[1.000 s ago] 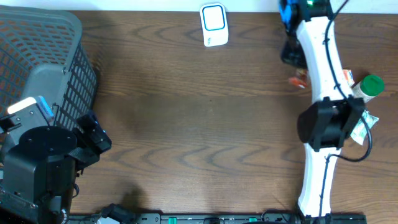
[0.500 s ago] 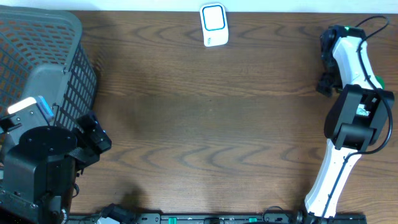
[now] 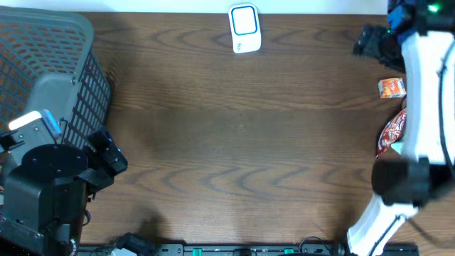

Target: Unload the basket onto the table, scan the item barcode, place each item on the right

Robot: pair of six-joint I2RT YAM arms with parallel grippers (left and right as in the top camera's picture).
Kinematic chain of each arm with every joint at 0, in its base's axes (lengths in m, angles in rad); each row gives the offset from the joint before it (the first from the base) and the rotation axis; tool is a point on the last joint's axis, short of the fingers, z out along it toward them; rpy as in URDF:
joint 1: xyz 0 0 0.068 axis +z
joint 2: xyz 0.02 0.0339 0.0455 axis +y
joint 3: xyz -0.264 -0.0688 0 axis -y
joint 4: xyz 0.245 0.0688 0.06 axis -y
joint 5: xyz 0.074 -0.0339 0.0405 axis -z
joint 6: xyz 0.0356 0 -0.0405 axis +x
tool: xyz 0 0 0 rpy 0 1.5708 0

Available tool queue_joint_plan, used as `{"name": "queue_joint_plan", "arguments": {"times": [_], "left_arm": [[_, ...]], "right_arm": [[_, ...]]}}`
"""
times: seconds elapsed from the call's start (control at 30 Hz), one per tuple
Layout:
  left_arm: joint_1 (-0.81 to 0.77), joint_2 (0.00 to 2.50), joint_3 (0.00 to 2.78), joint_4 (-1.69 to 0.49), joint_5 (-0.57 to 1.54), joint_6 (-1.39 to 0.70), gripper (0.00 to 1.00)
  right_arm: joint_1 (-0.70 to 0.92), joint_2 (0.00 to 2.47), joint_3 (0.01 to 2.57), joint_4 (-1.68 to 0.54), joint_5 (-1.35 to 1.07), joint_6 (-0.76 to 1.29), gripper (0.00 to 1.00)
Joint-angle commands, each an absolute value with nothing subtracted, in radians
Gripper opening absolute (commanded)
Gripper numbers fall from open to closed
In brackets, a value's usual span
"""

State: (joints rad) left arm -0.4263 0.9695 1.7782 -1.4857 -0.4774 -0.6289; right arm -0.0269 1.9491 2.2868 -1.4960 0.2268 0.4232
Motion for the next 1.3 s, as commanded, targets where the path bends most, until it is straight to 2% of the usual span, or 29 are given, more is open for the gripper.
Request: {"name": "queue_joint_plan", "arguments": {"times": [0.0, 0.3, 0.5, 0.73, 1.27], "left_arm": [[-0.422, 0.973, 1.784, -1.488, -0.487, -0.633, 0.98], [-0.422, 0.973, 1.784, -1.488, -0.487, -0.633, 0.98], [-0.422, 0.973, 1.784, -1.488, -0.487, -0.633, 0.98], [-0.422, 0.973, 1.784, -1.488, -0.487, -0.633, 0.98], [-0.422, 0.973, 1.784, -1.488, -0.487, -0.633, 0.98]], "right_arm": [[0.017, 1.816, 2.303, -1.521, 0.177, 0.406, 0.99], [0.041, 1.534, 2.303, -1.568, 0.166, 0.405, 0.99], [0.041, 1.426, 2.302, -1.699, 0.159, 0.399, 0.99], [0.041, 1.332, 2.299, -1.698, 0.160, 0.263, 0.99], [0.039, 0.962, 2.252, -1.579, 0.220, 0.260, 0.99]]}}
